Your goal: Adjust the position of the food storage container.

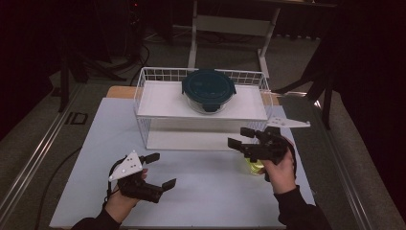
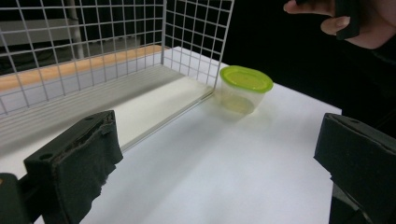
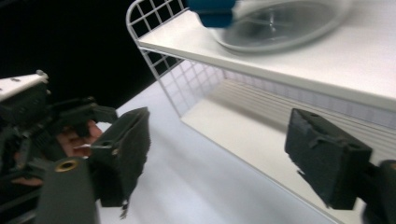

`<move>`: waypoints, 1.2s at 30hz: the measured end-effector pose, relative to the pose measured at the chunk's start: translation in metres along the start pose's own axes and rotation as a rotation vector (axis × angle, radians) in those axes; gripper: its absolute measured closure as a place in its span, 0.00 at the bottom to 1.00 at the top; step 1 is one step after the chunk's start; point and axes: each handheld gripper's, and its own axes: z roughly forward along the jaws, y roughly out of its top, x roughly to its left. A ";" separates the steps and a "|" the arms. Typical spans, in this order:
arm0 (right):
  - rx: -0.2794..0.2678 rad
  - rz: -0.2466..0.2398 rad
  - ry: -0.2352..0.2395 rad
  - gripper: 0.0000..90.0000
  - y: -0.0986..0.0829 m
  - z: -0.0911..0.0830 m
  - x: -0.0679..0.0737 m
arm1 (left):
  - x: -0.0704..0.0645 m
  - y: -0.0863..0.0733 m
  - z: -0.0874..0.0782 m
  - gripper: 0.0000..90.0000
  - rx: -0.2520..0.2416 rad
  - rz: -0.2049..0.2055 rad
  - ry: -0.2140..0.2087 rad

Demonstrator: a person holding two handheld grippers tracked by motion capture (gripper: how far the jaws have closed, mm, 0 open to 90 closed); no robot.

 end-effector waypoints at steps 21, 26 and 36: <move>0.030 0.065 -0.237 0.31 -0.083 -0.072 -0.074 | -0.001 -0.018 0.010 0.00 0.007 0.023 -0.041; 0.055 0.070 -0.313 0.56 -0.096 -0.082 -0.087 | -0.002 -0.017 0.009 0.00 0.000 0.032 -0.045; 0.137 0.134 -0.400 1.00 -0.122 -0.077 -0.114 | -0.001 -0.018 0.007 0.00 -0.015 0.025 -0.050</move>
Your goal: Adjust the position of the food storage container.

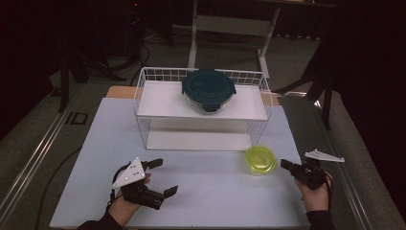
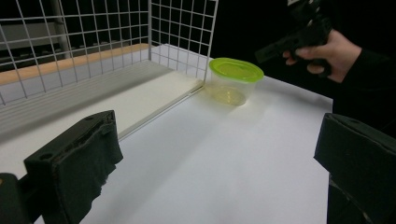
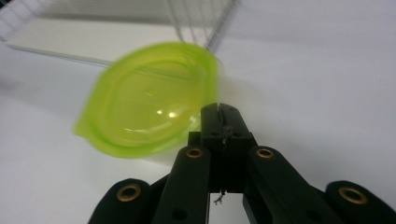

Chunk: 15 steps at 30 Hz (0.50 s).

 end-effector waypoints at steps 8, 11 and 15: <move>0.051 0.053 -0.004 1.00 -0.015 0.022 -0.015 | -0.002 -0.001 0.001 0.00 0.007 0.020 0.000; 0.066 0.061 0.005 1.00 -0.016 0.028 -0.015 | -0.002 -0.001 0.002 0.00 0.009 0.016 -0.007; 0.080 0.058 0.010 1.00 -0.017 0.035 -0.014 | -0.001 -0.002 0.002 0.00 0.010 0.015 -0.008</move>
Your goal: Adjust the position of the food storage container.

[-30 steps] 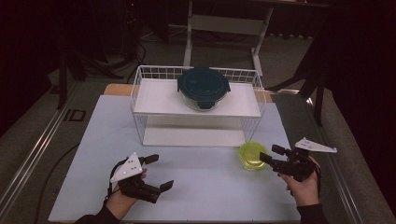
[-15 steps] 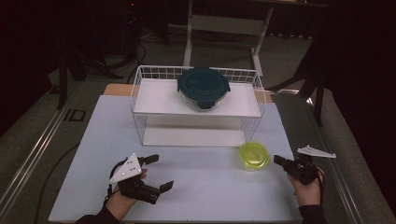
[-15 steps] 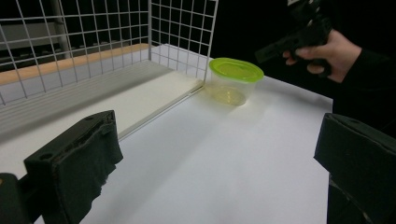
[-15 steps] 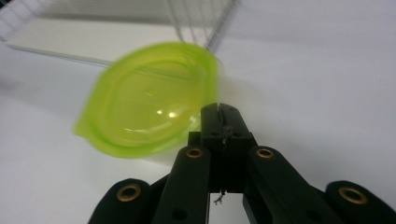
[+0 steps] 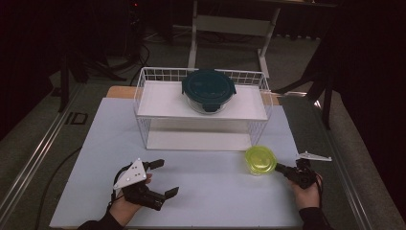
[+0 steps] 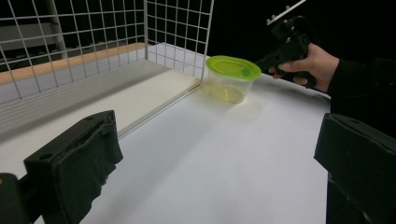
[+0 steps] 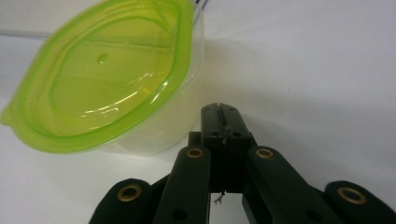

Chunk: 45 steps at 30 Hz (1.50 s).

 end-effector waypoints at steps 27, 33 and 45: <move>0.033 -0.033 0.047 1.00 0.011 0.027 0.010 | 0.001 -0.001 -0.001 0.00 -0.005 -0.007 -0.005; 0.032 -0.042 0.088 1.00 0.009 0.030 0.017 | 0.001 -0.001 -0.001 0.00 -0.004 -0.010 -0.010; 0.052 -0.080 0.142 1.00 0.010 0.040 0.035 | 0.000 -0.001 0.000 0.00 0.001 -0.011 -0.016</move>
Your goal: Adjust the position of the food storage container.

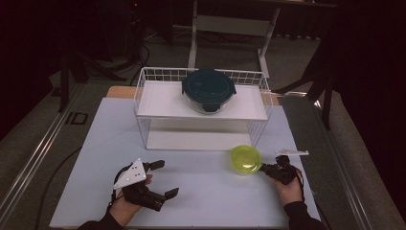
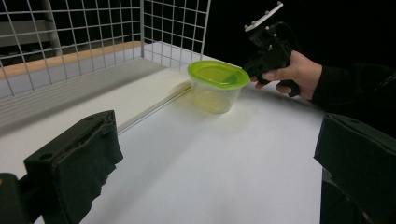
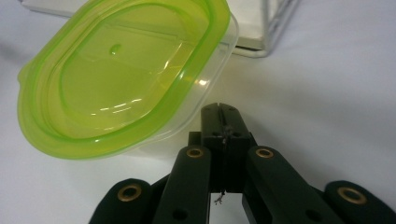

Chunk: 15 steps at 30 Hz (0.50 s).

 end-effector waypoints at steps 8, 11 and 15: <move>0.015 -0.023 0.026 1.00 0.003 0.010 0.011 | 0.000 0.000 0.000 0.00 0.001 -0.002 -0.002; 0.020 -0.032 0.038 1.00 0.004 0.014 0.016 | -0.001 0.000 0.000 0.00 0.001 -0.002 -0.002; 0.005 -0.018 0.040 1.00 0.007 0.014 0.014 | -0.001 -0.001 0.000 0.00 0.004 -0.002 -0.002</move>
